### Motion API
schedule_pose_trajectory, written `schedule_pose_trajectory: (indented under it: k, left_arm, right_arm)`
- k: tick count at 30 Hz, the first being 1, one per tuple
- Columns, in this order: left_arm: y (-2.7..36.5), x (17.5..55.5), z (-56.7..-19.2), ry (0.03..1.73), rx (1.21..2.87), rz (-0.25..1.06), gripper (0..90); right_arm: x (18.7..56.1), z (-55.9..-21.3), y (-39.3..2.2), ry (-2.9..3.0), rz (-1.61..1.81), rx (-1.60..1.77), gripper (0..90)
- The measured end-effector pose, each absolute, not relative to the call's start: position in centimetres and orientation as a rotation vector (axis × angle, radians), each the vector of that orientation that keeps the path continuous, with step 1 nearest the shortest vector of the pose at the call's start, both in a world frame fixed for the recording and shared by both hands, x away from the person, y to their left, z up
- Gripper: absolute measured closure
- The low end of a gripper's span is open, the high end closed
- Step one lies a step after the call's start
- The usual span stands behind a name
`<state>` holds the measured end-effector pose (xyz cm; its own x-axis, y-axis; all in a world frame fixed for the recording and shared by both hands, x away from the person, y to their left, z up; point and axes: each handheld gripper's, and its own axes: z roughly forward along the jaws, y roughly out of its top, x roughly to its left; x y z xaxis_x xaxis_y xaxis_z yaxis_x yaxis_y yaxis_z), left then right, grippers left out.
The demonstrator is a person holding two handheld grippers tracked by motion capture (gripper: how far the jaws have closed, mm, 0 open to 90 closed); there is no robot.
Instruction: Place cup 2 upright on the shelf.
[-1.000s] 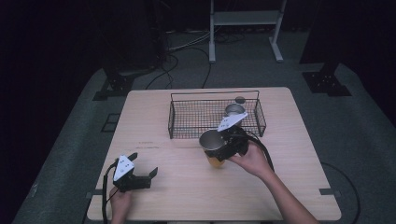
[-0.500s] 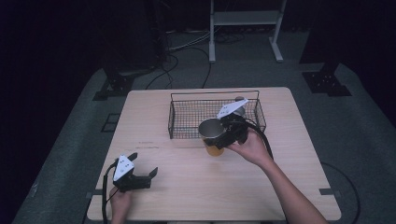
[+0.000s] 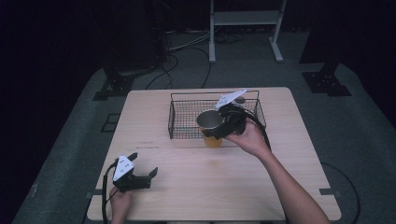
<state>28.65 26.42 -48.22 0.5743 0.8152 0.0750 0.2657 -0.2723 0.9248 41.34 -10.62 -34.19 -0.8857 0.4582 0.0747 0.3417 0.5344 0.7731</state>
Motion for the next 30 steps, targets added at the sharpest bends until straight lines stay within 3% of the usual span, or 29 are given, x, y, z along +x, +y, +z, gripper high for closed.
schedule_pose_trajectory:
  k: [30]
  left_arm:
    - [26.4,28.6,-48.2,0.887,1.81,0.693,0.0]
  right_arm:
    - [45.8,-31.7,-10.2,2.588,1.28,0.741,12.7]
